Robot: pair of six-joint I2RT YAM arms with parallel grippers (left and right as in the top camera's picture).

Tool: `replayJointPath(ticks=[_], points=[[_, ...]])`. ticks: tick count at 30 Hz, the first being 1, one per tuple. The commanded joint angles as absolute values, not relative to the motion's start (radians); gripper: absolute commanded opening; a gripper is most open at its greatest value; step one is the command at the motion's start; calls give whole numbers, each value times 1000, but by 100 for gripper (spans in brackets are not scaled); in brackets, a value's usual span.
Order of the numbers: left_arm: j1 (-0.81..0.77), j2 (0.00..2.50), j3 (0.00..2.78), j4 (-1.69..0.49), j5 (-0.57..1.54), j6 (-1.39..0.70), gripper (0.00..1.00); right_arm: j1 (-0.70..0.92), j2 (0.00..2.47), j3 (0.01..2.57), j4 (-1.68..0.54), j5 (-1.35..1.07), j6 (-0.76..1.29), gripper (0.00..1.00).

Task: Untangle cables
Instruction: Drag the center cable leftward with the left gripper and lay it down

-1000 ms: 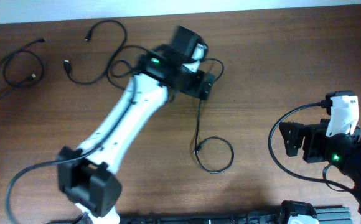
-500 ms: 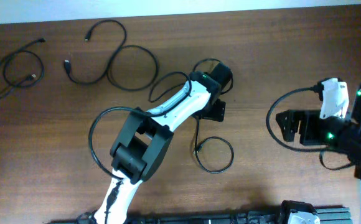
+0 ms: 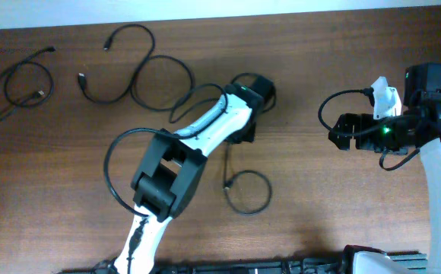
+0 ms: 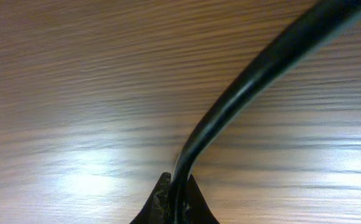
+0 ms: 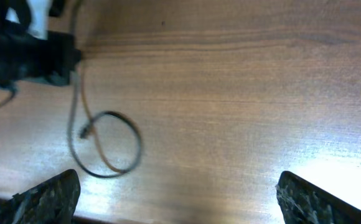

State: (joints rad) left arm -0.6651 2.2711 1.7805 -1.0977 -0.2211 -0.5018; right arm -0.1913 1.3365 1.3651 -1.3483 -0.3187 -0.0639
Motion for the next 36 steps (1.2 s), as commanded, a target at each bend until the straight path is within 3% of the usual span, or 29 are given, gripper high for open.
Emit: replayJointPath(ticks=[1, 7, 9, 13, 16, 18, 21, 24, 26, 28, 29, 30, 31, 32, 36], points=[[-600, 1995, 1782, -1214, -445, -500, 0, -197, 1338, 1375, -1366, -329, -71, 99], [-368, 1489, 1782, -1356, -682, -500, 0, -197, 1338, 1375, -1416, -329, -71, 99], [-224, 1380, 1782, -1382, -681, -501, 0, -197, 1338, 1375, -1426, -329, -71, 99], [225, 1302, 1772, -1392, -664, -643, 0, -197, 1338, 1375, -1445, -364, -71, 99], [543, 1332, 1658, -1325, -433, -796, 0, -197, 1338, 1375, -1458, -366, -71, 99], [660, 1374, 1543, -1220, -250, -796, 0, -197, 1338, 1375, -1463, -366, -71, 99], [710, 1422, 1377, -1084, -112, -817, 0, -197, 1338, 1375, -1463, -366, -71, 99], [727, 1457, 1197, -923, -97, -1028, 0, -197, 1338, 1375, -1471, -366, -71, 99], [727, 1492, 1061, -693, -94, -1031, 0, -197, 1338, 1375, -1471, -367, -70, 99], [727, 1516, 1014, -600, -94, -1032, 0, -197, 1338, 1375, -1471, -367, -70, 99], [728, 1541, 989, -550, -93, -1032, 9, -197, 1338, 1375, -1471, -376, -70, 99], [728, 1567, 979, -511, -94, -1032, 43, -197, 1338, 1375, -1471, -397, -70, 99], [727, 1589, 979, -490, -93, -1032, 65, -197, 1338, 1375, -1470, -418, -70, 99], [727, 1615, 979, -478, -94, -1032, 99, -197, 1338, 1375, -1470, -423, -70, 99], [727, 1654, 979, -470, 32, -995, 99, -197, 1338, 1375, -1470, -423, -70, 99]])
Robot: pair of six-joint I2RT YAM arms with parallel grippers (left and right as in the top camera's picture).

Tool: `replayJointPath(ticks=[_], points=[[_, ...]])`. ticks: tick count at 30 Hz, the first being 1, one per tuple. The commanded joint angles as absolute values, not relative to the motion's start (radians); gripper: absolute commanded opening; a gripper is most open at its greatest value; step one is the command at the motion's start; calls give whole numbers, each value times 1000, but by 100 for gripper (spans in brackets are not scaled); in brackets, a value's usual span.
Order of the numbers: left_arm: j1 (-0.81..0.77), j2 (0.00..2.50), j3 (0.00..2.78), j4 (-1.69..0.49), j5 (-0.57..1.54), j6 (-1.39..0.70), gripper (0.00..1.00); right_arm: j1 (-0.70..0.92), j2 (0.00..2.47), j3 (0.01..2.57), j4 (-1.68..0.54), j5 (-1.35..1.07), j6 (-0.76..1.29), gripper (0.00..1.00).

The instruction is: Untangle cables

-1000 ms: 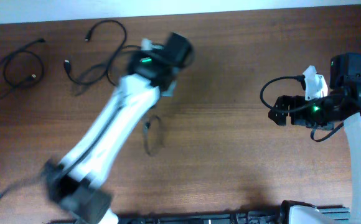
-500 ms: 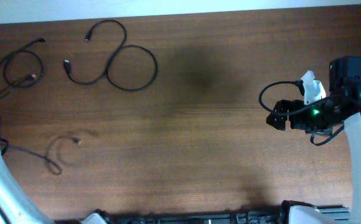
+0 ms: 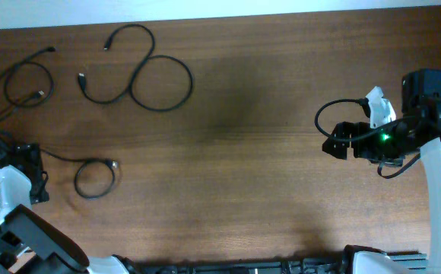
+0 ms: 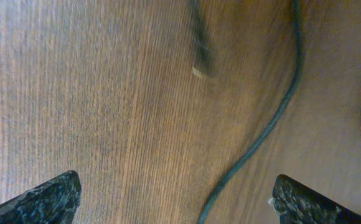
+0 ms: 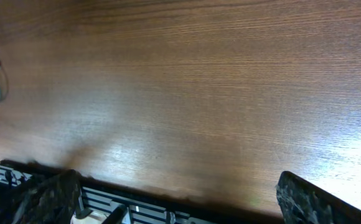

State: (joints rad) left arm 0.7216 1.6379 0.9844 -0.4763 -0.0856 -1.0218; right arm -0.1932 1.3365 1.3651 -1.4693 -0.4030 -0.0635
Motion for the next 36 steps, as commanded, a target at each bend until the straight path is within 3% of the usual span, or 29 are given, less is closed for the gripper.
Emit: replayJointPath(ticks=[1, 6, 8, 10, 13, 17, 31, 36], points=[[727, 1651, 984, -468, 118, -966, 99, -197, 1338, 1375, -1470, -423, -70, 99], [694, 1559, 1015, -456, 479, -672, 99, -197, 1338, 1375, -1470, -422, -71, 99], [614, 1455, 1023, -456, 516, -455, 99, -197, 1338, 1375, -1470, -422, -71, 99], [514, 1372, 1024, -445, 509, -397, 99, -197, 1338, 1375, -1470, -416, -71, 99], [191, 1204, 1024, -432, 175, -386, 99, -197, 1338, 1375, -1470, -407, -71, 99], [-27, 1080, 1024, -519, -120, -387, 99, -197, 1338, 1375, -1470, -408, -71, 99], [-33, 1002, 1024, -667, -121, -387, 99, -197, 1338, 1375, -1470, -408, -71, 99], [-33, 855, 1024, -743, -121, -387, 99, -197, 1338, 1375, -1470, -408, -71, 99]])
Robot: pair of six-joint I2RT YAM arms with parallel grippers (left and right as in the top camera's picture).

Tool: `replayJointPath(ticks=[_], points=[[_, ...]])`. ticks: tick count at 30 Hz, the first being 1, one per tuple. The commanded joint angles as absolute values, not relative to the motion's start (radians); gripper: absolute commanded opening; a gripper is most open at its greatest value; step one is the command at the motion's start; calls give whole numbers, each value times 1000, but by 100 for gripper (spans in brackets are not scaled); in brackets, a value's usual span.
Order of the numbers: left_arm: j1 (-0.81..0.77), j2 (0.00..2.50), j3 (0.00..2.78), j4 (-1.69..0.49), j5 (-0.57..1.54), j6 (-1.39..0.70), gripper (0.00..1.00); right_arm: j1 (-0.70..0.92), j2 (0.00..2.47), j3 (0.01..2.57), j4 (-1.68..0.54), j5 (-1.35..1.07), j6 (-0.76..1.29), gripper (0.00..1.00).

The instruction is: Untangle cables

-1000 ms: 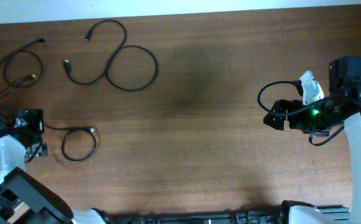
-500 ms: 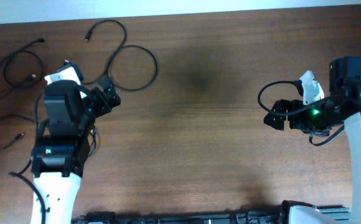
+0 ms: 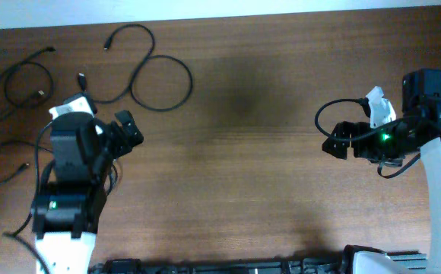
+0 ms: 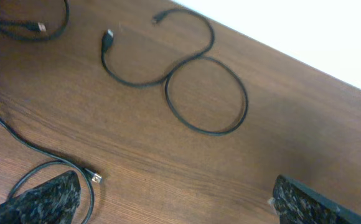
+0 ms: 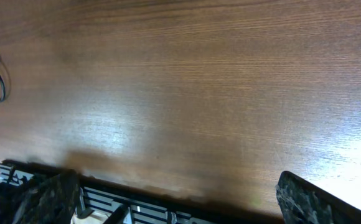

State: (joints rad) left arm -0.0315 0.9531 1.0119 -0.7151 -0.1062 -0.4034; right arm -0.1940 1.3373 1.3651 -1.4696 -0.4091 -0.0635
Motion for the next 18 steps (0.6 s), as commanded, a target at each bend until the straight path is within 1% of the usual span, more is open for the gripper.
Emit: replayJointPath(ticks=[1, 4, 10, 15, 18], points=[[-33, 820, 1024, -768, -121, -387, 99, -197, 1338, 1375, -1470, -408, -71, 99], [-33, 733, 1024, -876, -121, -387, 99, -197, 1338, 1375, -1470, -408, -71, 99], [-33, 730, 1024, -979, -121, -387, 99, -197, 1338, 1375, -1470, -407, -71, 99], [-33, 714, 1024, -990, -121, -387, 99, -197, 1338, 1375, -1470, -407, -71, 99], [-33, 629, 1024, -990, -121, -387, 99, -197, 1338, 1375, -1470, -408, -71, 99]])
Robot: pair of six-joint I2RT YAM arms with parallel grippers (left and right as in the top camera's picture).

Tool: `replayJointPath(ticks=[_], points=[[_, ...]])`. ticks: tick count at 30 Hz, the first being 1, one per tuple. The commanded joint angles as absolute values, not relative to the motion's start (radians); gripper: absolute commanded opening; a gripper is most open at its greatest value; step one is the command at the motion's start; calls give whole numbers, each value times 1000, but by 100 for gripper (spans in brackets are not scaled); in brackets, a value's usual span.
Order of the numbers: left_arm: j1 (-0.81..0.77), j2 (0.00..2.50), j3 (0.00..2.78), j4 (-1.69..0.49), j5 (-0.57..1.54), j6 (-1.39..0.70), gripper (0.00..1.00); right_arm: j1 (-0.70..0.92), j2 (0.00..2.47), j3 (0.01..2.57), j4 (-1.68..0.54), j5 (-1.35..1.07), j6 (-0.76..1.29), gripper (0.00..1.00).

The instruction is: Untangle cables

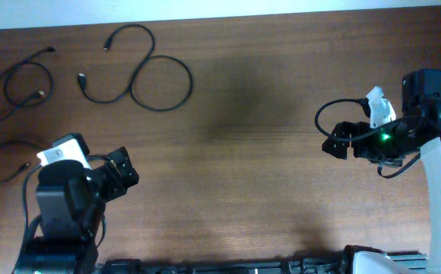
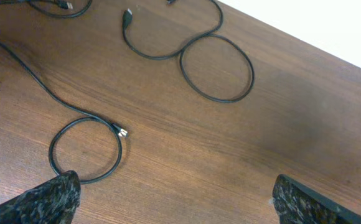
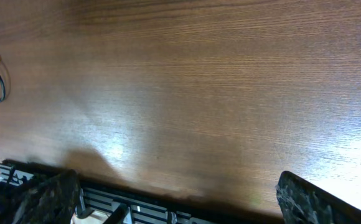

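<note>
Three black cables lie apart on the left of the wooden table. A coiled cable (image 1: 15, 87) sits far left. An S-shaped cable (image 1: 141, 72) (image 2: 196, 59) lies beside it. A third cable runs under my left arm, and its small loop (image 2: 84, 150) shows in the left wrist view and tiny in the right wrist view. My left gripper (image 1: 122, 176) (image 2: 180, 205) is open above bare wood near that loop, holding nothing. My right gripper (image 1: 334, 142) (image 3: 180, 202) is open and empty at the right.
The table's front edge with a black rail (image 3: 168, 208) shows under my right gripper. The white wall runs behind the table's far edge (image 2: 330, 53). Bare wood (image 1: 258, 152) spans the stretch between the two arms.
My left arm has drawn back toward the table's front edge. The small cable loop now lies fully in the left wrist view. The right arm and the cables have not moved.
My left gripper was shut on a cable at mid-table, its loop lying in the centre. Then that cable lay at the left and the gripper was open at the far left edge. Later the arm stood over the left side, and it now sits nearer the front.
</note>
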State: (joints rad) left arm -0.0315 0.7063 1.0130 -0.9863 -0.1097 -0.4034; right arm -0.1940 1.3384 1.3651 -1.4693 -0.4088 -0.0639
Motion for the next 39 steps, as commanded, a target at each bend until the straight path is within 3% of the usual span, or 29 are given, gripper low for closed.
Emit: replayJointPath(ticks=[1, 7, 13, 18, 23, 39], points=[[-33, 588, 1024, -990, -121, -387, 99, -197, 1338, 1375, -1470, -408, -71, 99], [-33, 222, 1024, -990, -121, -387, 99, -197, 1338, 1375, -1470, -408, -71, 99], [-33, 60, 1024, -991, -121, -387, 99, -197, 1338, 1375, -1470, -408, -71, 99], [-33, 10, 1024, -1071, -121, -387, 99, -197, 1338, 1375, -1470, -407, -71, 99], [-33, 7, 1023, -1361, -117, -430, 99, -197, 1338, 1375, -1470, -408, -71, 98], [-33, 7, 1021, -1378, -110, -432, 99, -197, 1338, 1375, -1470, -408, -71, 99]])
